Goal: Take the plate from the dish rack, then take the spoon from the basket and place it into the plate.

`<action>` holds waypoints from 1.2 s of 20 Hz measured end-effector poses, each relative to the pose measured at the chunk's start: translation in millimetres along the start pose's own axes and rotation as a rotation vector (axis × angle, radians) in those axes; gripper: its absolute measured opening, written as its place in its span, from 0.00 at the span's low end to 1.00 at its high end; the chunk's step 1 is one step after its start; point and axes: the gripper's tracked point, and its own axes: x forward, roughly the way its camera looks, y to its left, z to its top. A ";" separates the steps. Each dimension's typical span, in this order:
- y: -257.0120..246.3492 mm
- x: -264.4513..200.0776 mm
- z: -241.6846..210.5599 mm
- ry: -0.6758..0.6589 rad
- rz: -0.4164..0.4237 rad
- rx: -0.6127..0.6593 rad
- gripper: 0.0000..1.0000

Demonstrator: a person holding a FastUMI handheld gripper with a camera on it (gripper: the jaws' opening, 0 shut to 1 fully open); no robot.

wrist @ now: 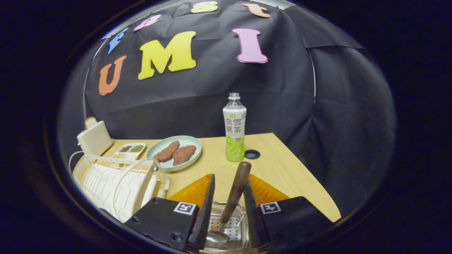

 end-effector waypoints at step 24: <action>65.5 -239.5 59.1 -0.292 0.060 -0.027 0.17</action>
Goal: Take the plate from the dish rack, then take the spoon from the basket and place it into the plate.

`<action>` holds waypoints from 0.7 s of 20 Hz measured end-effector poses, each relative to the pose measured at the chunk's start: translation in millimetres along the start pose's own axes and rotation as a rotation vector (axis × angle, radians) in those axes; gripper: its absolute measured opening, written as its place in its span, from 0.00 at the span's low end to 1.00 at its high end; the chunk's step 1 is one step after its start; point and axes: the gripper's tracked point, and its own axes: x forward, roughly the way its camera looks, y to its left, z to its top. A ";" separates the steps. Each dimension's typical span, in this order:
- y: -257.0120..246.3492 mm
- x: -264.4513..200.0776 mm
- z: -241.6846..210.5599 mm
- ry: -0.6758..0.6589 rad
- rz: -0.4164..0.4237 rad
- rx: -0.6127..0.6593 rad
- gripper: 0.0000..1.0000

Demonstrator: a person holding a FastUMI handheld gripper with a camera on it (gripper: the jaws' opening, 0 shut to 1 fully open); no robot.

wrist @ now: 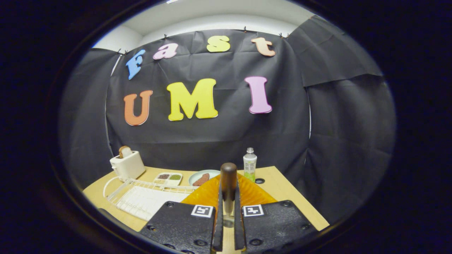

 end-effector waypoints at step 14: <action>161.4 -103.4 -98.6 -0.045 0.131 -0.037 0.17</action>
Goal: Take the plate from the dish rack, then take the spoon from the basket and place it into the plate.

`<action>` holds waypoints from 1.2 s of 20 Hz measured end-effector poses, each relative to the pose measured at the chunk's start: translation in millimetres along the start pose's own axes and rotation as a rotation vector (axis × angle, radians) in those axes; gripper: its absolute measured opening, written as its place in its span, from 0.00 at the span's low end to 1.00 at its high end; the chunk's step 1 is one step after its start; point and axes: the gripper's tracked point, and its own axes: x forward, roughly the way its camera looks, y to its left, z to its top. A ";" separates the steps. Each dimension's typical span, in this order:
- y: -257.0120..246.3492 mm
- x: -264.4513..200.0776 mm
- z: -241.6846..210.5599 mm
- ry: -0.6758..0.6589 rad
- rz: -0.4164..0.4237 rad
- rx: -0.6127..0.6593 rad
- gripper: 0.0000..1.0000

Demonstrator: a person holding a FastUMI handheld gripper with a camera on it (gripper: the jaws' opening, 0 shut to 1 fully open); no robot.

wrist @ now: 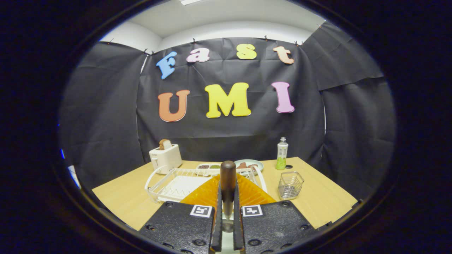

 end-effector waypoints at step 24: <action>-24.9 -32.0 -51.5 -0.015 -0.107 0.006 0.88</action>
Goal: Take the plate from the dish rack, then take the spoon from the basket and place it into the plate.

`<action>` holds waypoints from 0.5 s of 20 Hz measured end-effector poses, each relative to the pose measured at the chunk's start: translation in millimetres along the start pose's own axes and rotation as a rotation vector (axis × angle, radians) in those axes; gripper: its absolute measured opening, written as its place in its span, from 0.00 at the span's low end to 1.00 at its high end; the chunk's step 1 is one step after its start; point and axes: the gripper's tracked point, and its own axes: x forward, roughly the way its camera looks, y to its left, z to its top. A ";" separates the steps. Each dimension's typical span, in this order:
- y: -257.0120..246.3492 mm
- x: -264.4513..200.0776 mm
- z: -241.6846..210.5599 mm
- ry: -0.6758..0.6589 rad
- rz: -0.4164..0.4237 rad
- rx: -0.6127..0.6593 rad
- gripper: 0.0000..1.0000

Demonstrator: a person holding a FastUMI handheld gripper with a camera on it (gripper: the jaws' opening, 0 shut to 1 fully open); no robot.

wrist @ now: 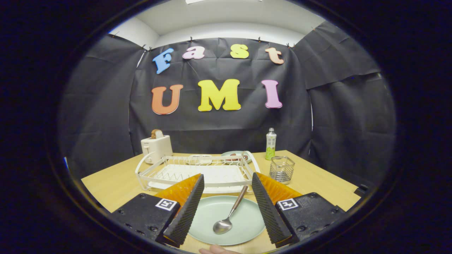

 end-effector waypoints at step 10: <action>-22.5 -45.2 20.2 -0.013 -0.018 -0.018 1.00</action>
